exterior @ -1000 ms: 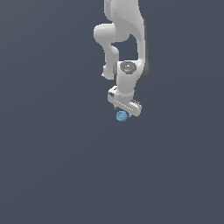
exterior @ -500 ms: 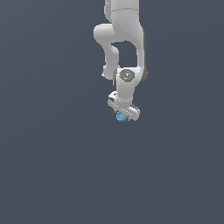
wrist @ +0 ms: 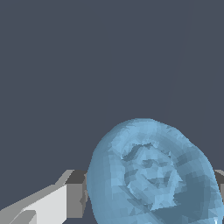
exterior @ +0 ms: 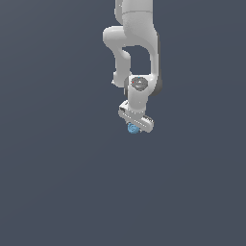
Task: Pick up the object and move it to a goal position.
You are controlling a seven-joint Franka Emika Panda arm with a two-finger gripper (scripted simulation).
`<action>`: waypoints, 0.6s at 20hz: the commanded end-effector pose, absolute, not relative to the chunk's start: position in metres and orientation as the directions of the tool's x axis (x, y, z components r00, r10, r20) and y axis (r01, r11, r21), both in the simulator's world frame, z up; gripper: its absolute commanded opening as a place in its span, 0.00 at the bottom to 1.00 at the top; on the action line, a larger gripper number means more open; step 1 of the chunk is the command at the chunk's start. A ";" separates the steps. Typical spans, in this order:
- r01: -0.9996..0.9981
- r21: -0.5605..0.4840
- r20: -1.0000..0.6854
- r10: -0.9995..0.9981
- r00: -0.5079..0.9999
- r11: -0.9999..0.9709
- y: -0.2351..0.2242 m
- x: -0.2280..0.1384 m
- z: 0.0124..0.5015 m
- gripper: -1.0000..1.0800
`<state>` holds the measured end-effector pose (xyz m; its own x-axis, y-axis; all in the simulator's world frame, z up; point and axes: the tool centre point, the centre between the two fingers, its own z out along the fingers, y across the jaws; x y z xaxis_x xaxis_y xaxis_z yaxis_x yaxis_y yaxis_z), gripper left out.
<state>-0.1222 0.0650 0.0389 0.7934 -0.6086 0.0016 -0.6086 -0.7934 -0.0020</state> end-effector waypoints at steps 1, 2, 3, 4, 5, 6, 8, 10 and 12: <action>-0.609 0.000 0.000 -0.609 0.793 -0.793 0.064 -0.123 0.038 0.00; -0.609 0.000 0.000 -0.609 0.793 -0.793 0.064 -0.123 0.038 0.00; -0.609 -0.001 0.001 -0.609 0.793 -0.793 0.065 -0.122 0.039 0.00; -0.609 -0.001 0.001 -0.609 0.793 -0.793 0.065 -0.122 0.039 0.00; -0.609 -0.001 0.001 -0.609 0.793 -0.793 0.065 -0.122 0.039 0.00; -0.609 -0.001 0.001 -0.609 0.793 -0.793 0.065 -0.122 0.041 0.00; -0.609 -0.001 0.001 -0.609 0.793 -0.793 0.065 -0.123 0.045 0.00; -0.609 -0.001 0.001 -0.609 0.793 -0.793 0.066 -0.123 0.051 0.00; -0.609 -0.001 0.001 -0.609 0.793 -0.793 0.067 -0.123 0.059 0.00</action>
